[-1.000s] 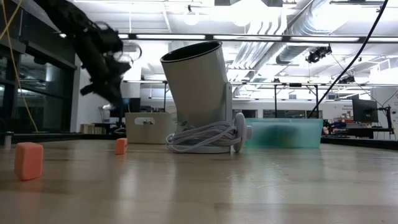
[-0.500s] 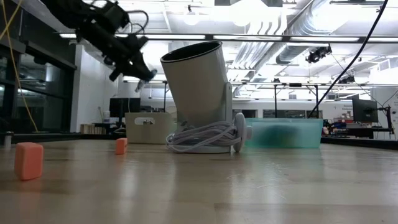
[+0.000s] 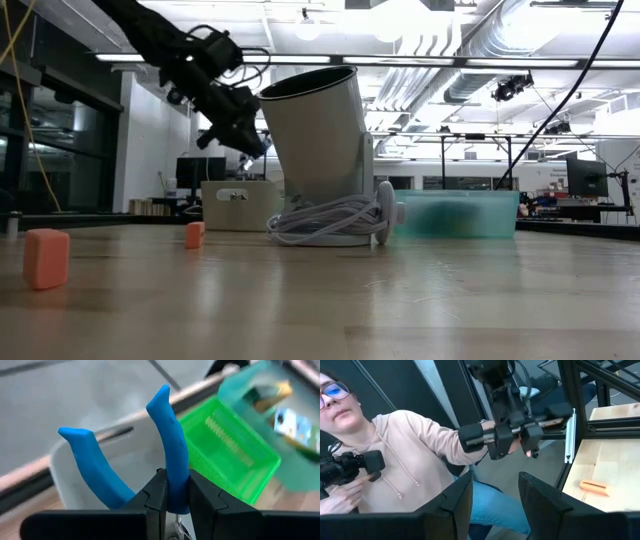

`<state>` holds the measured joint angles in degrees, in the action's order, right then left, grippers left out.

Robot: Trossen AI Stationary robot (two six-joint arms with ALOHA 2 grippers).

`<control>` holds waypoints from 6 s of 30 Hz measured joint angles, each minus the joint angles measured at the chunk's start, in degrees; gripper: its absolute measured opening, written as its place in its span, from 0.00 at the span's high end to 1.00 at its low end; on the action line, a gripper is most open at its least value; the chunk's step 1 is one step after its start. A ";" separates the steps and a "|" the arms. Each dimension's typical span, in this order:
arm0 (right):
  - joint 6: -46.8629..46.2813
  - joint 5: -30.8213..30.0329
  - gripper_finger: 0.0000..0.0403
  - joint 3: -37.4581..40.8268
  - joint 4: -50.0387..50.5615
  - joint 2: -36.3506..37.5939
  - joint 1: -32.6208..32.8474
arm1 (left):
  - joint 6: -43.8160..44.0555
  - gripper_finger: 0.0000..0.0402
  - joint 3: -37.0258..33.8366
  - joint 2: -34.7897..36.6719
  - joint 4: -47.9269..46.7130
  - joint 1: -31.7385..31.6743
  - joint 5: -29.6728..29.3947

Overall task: Pick & Place School Supplies
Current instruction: Put the blue hole puncher into the gray bin, then put the orange eraser into the green bin

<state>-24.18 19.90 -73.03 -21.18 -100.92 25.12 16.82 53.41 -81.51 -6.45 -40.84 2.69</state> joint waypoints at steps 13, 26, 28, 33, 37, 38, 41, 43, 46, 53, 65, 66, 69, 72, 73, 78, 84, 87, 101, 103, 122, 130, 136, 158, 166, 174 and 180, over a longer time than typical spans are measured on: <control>0.02 0.87 0.63 0.00 0.01 0.00 0.00 | -0.70 0.87 2.52 -6.20 -4.93 -1.53 3.64; -0.02 0.87 0.63 0.00 0.01 0.00 0.00 | -0.70 0.87 2.58 -9.91 -4.77 -0.85 5.52; -0.02 0.87 0.63 0.00 0.01 0.00 0.00 | -0.85 0.87 2.53 -10.53 -5.28 -0.90 5.64; -0.07 1.07 0.63 0.00 0.01 0.00 0.00 | -2.05 0.83 2.49 -10.80 -4.95 -0.83 5.66; -0.07 1.07 0.63 0.00 -0.01 0.00 0.00 | -2.10 0.79 2.49 -10.80 -4.93 -1.03 5.39; -0.09 1.07 0.63 0.00 -0.01 0.00 0.00 | -2.10 0.78 2.49 -10.80 -4.96 -1.13 5.41; -0.17 1.07 0.63 0.00 -0.01 0.00 0.00 | -2.53 0.75 2.49 -10.80 -4.91 -1.26 5.56; -0.17 1.07 0.63 0.00 -0.03 0.00 0.00 | -3.06 0.73 2.49 -10.80 -4.93 -1.27 5.56; -0.18 1.07 0.63 0.00 -0.03 0.00 0.00 | -3.11 0.69 2.49 -10.78 -4.87 -1.27 5.56; -0.18 1.07 0.63 0.00 -0.03 0.00 0.00 | -3.15 0.67 2.49 -10.78 -4.28 -1.27 5.52; -0.17 1.07 0.63 0.00 0.02 0.00 0.00 | -6.14 0.67 6.67 -5.05 -6.04 -0.80 9.01; -0.17 1.07 0.63 0.00 0.17 0.00 0.00 | -7.11 0.67 6.71 -3.59 -6.83 -0.48 9.04; -0.02 1.07 0.63 0.02 1.25 0.00 -0.01 | -8.57 0.67 6.71 1.22 -9.30 1.19 9.13; 0.23 1.10 0.63 0.02 1.37 0.00 -0.37 | -9.53 0.67 6.73 6.55 -12.54 3.74 9.21; 0.24 1.09 0.63 0.02 1.37 0.00 -0.44 | -9.53 0.67 6.75 8.22 -13.75 4.80 9.17; 0.48 1.20 0.63 0.02 3.06 0.00 -1.06 | -9.51 0.67 6.78 15.50 -20.96 10.93 6.79; -0.21 1.36 0.63 0.02 12.12 0.02 -2.54 | -7.56 0.67 6.80 20.28 -27.77 19.21 1.70; -4.17 1.25 0.63 0.02 19.77 0.36 -3.54 | -6.05 0.67 6.80 20.74 -28.88 23.01 1.58; -25.35 -0.13 0.63 0.02 59.99 4.20 -1.13 | -4.78 0.67 6.76 19.82 -29.59 33.74 -1.71; -27.68 -1.45 0.63 0.02 63.98 4.20 0.45 | -4.23 0.67 6.76 19.82 -29.59 35.00 -1.76; -50.42 -27.22 0.63 0.38 86.00 4.17 16.47 | -2.32 0.67 6.76 19.82 -29.56 47.42 -5.83; -57.86 -29.45 0.63 7.83 81.11 4.24 22.08 | -2.19 0.67 6.76 19.82 -29.54 49.57 -6.22; -67.31 -36.45 0.63 13.33 78.21 5.87 27.91 | -2.19 0.67 6.76 19.82 -29.54 50.23 -6.22; -85.74 -49.45 0.63 26.48 70.80 6.56 38.80 | -1.39 0.67 6.76 19.82 -29.51 50.21 -6.22; -85.74 -49.62 0.63 27.53 67.93 6.56 38.80 | -1.34 0.67 6.76 19.82 -29.50 50.21 -6.22; -85.75 -49.59 0.63 29.50 64.33 6.54 38.80 | -1.34 0.67 6.76 19.82 -29.50 50.21 -6.22; -85.74 -48.74 0.63 30.35 64.11 6.56 38.73 | -1.31 0.67 6.76 19.82 -29.50 50.21 -6.22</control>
<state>-109.93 -28.84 -42.69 42.93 -94.37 63.86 15.51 60.16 -61.69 -35.94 9.37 -3.53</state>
